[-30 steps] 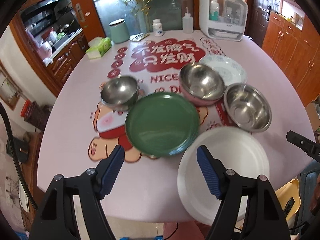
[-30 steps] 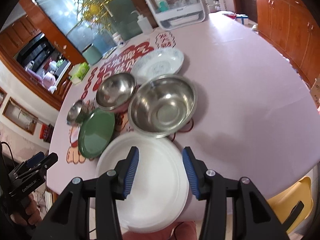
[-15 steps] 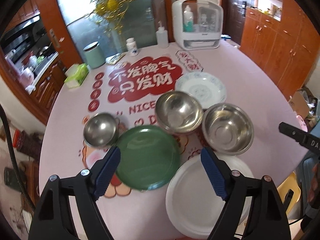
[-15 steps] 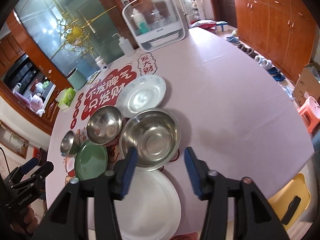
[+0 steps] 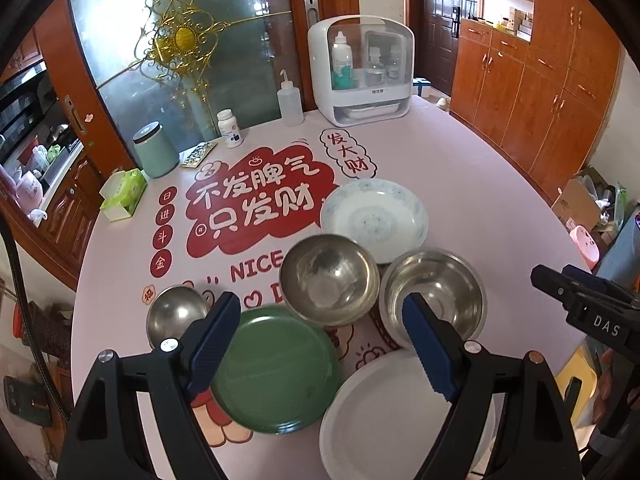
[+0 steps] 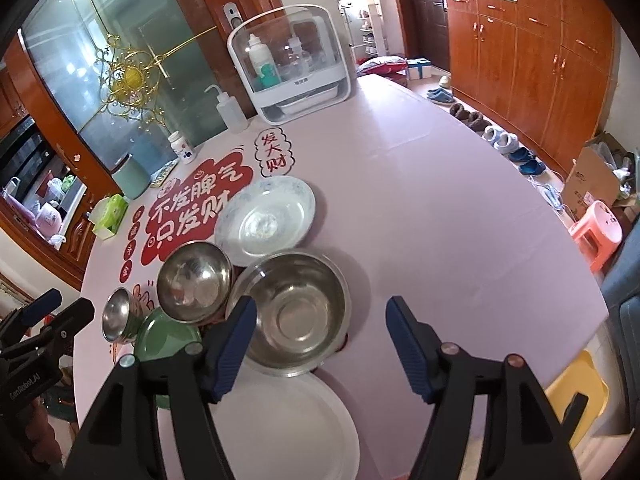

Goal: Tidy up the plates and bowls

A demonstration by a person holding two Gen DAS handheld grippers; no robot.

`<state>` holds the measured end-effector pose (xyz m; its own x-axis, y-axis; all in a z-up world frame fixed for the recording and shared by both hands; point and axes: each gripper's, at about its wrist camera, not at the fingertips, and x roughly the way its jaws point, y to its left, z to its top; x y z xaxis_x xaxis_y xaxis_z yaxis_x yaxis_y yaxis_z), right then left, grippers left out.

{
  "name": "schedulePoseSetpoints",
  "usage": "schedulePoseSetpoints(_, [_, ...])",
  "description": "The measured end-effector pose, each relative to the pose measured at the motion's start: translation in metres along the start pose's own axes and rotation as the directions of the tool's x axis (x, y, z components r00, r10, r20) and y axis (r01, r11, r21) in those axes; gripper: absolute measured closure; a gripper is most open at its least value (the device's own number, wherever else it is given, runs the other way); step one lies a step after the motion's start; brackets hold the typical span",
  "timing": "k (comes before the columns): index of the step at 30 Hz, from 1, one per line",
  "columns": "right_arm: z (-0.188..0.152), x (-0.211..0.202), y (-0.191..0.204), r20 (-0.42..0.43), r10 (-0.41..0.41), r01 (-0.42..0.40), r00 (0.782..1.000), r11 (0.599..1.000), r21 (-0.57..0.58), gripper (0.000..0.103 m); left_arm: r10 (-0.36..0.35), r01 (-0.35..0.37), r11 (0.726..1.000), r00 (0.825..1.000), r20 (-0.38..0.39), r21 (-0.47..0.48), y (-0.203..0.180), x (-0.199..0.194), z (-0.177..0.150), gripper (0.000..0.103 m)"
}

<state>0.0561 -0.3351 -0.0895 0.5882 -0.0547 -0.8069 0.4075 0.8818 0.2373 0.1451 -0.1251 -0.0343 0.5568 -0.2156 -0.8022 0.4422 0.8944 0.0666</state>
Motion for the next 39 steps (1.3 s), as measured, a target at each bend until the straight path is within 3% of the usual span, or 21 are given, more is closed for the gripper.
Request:
schedulePoseSetpoints(5, [0.019,0.015,-0.002,-0.029,-0.006,0.005,1.000,0.999,-0.050,0.036,0.037,-0.037,0.999,0.999,-0.020,-0.037,-0.010,0.008,0.013,0.020])
schedulePoseSetpoints(10, [0.036,0.034,-0.003,-0.070,0.037,-0.046,0.997,0.991,-0.125,0.035,0.068,-0.070,0.994,0.997,-0.027,-0.083,-0.020,0.015,0.024,0.019])
schedulePoseSetpoints(22, [0.088,0.078,-0.012,-0.154,0.126,-0.161,0.980,0.957,-0.243,0.036,0.205,-0.209,0.956,0.978,-0.042,-0.204,-0.028,0.040,0.060,0.018])
schedulePoseSetpoints(30, [0.110,0.110,-0.007,-0.201,0.140,-0.196,0.970,0.936,-0.291,0.036,0.214,-0.222,0.946,0.975,-0.058,-0.237,-0.017,0.067,0.080,0.018])
schedulePoseSetpoints(39, [0.119,0.150,0.002,-0.244,0.145,-0.226,0.959,0.912,-0.344,0.036,0.141,-0.140,0.947,0.990,-0.019,-0.290,-0.001,0.116,0.094,0.018])
